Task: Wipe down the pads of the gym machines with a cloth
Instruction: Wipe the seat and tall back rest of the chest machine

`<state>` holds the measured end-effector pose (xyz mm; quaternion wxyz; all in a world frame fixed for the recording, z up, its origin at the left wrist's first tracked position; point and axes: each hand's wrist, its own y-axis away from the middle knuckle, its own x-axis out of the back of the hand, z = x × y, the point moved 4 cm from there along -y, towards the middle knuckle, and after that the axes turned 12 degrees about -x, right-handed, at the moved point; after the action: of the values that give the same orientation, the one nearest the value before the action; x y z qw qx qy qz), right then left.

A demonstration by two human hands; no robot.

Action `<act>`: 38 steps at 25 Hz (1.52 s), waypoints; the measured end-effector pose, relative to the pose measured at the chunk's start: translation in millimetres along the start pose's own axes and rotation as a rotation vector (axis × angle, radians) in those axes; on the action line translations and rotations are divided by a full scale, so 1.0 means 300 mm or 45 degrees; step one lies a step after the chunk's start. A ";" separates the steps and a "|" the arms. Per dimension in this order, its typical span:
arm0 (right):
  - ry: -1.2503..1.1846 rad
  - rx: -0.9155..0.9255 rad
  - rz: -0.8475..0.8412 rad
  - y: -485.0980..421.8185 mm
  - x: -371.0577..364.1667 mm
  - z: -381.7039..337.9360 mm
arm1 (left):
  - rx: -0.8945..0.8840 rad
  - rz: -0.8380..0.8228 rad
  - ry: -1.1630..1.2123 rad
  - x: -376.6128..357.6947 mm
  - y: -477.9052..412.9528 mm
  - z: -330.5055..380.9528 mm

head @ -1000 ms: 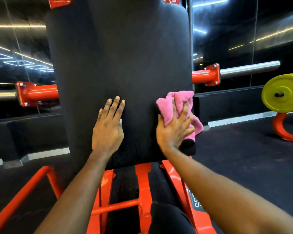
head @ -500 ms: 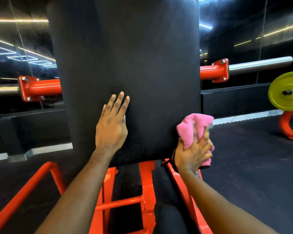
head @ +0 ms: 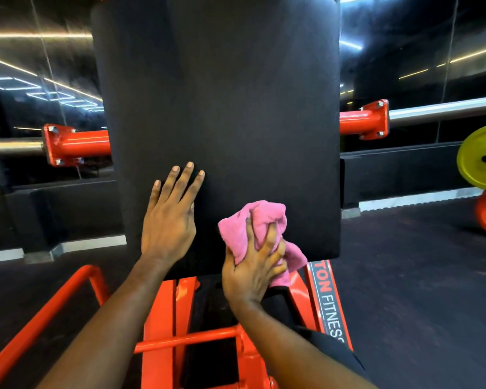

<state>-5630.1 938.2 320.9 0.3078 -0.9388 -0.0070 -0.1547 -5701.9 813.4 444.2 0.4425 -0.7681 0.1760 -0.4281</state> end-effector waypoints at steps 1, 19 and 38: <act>-0.014 0.017 0.040 -0.037 0.020 0.011 | -0.010 -0.006 -0.014 0.001 0.003 -0.004; -0.191 0.157 -0.006 -0.284 0.118 -0.282 | 0.105 0.100 -0.039 0.096 -0.033 -0.097; -0.136 -0.578 0.289 -0.268 0.172 0.212 | 0.184 0.023 -0.118 -0.003 -0.024 0.085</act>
<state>-5571.5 1035.9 334.0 0.1040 -0.9854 0.1171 -0.0672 -5682.5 831.5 443.6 0.5082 -0.7516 0.1308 -0.3996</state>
